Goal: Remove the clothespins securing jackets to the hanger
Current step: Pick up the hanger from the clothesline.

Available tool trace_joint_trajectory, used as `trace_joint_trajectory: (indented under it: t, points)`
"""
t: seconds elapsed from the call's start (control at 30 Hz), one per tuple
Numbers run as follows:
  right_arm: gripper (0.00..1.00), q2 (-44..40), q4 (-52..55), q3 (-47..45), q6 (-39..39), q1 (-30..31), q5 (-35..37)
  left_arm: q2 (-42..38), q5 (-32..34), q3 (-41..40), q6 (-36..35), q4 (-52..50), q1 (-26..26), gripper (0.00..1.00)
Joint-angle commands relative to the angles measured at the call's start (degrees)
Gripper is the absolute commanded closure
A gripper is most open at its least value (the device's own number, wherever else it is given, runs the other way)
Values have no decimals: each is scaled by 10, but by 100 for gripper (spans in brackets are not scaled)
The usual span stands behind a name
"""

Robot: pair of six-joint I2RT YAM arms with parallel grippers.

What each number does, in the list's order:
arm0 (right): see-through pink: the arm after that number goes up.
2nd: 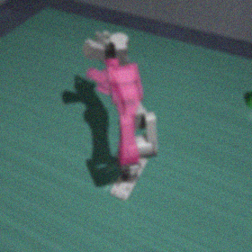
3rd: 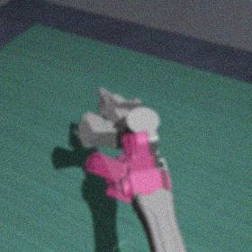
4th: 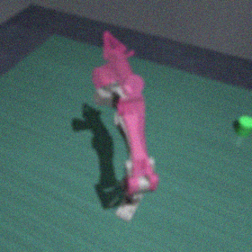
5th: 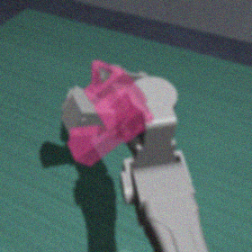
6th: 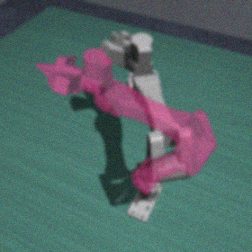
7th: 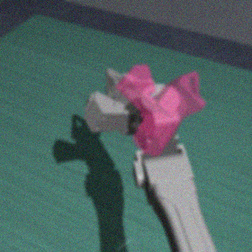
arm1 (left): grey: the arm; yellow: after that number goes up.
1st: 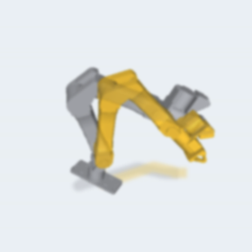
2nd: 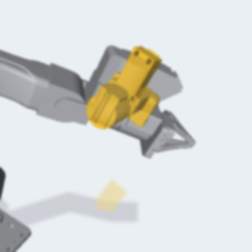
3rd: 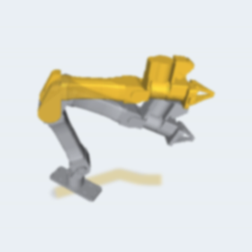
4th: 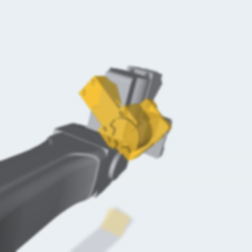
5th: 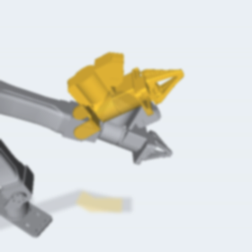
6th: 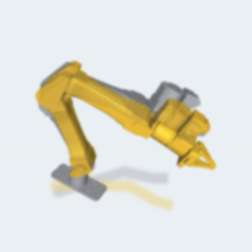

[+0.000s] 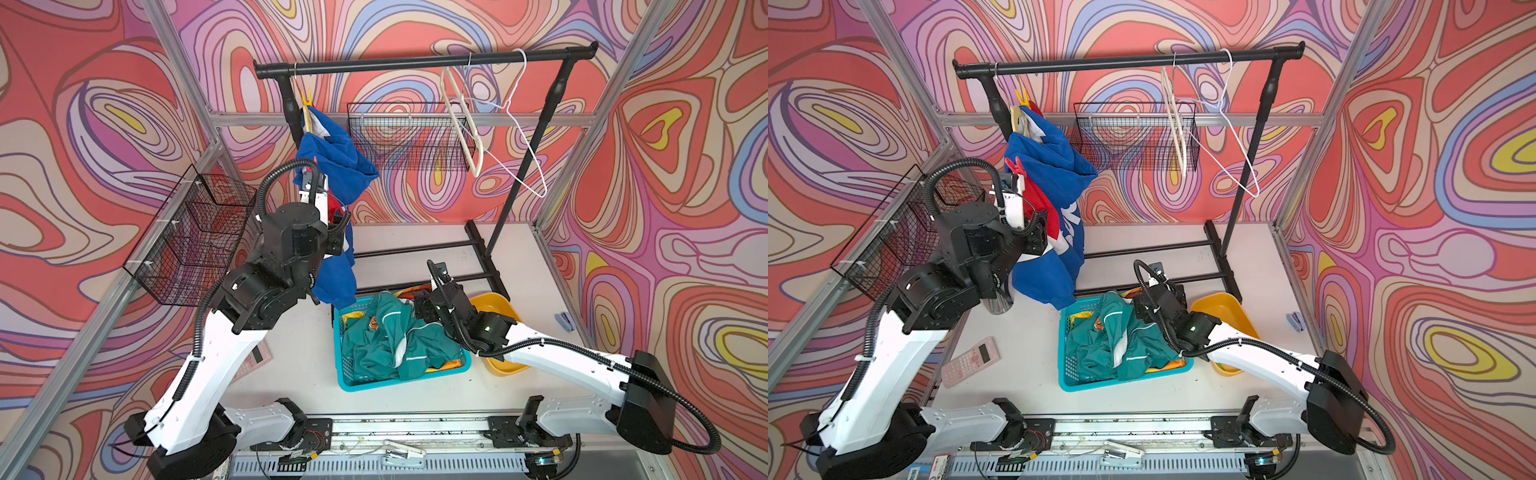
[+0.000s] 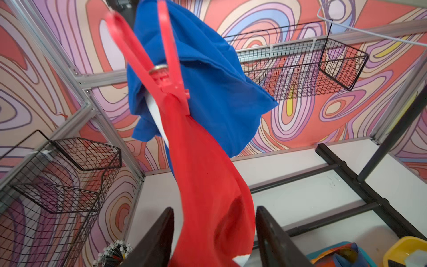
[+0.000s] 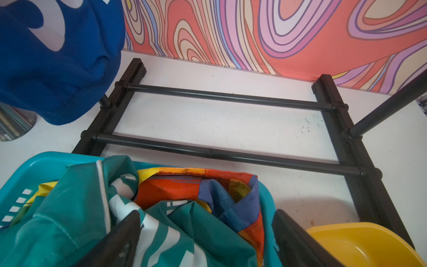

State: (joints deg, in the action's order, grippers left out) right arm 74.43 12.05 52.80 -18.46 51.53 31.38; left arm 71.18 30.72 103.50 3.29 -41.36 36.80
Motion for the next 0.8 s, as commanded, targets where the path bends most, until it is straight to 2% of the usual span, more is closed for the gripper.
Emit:
trace_joint_trajectory:
  t: [0.0,0.1,0.23,0.6,0.77]
  points:
    - [7,2,-4,-7,6,3,15,-7,-42,11,21,-14,-11,62]
    - [7,3,-2,-7,5,3,15,-12,-43,5,19,-1,-11,81]
    - [7,9,-1,-8,1,4,14,-15,-40,2,9,4,-11,100]
    - [7,14,9,-1,-1,4,10,-30,-49,39,-28,25,-11,100]
    - [7,13,9,0,0,3,7,-26,-64,54,-42,71,-11,100]
